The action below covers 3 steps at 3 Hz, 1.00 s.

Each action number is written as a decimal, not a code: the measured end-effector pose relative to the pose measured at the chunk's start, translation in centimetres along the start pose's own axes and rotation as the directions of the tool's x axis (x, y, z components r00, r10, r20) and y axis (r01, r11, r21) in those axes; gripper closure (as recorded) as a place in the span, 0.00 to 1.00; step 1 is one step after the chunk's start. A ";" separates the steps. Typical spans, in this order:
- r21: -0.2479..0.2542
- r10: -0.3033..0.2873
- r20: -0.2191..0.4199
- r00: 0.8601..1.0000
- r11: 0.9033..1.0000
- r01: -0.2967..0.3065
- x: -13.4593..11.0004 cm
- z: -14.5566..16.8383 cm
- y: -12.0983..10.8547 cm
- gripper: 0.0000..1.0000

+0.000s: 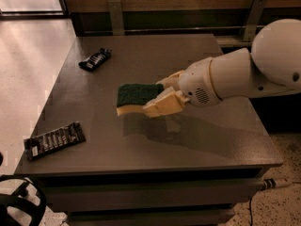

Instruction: Move sponge near rxbar chocolate

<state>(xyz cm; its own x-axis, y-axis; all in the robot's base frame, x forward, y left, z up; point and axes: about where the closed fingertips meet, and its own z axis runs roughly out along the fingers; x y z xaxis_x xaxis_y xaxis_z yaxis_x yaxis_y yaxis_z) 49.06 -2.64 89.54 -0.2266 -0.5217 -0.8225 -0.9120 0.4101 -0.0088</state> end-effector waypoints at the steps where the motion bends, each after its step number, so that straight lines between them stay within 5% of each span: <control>1: -0.024 -0.035 -0.004 0.999 0.999 0.035 -0.7 1.6 1.8 1.00; 3: -0.110 -0.086 -0.015 0.996 0.990 0.083 -0.2 4.2 4.9 1.00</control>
Offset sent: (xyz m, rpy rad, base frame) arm -0.0284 0.0535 -0.0300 -0.0109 -0.0021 0.1438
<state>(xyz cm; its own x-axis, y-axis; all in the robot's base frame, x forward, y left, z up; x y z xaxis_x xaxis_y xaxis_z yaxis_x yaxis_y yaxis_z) 46.09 2.64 87.26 -0.1527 -0.5657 -0.8103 -0.9598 0.2802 -0.0147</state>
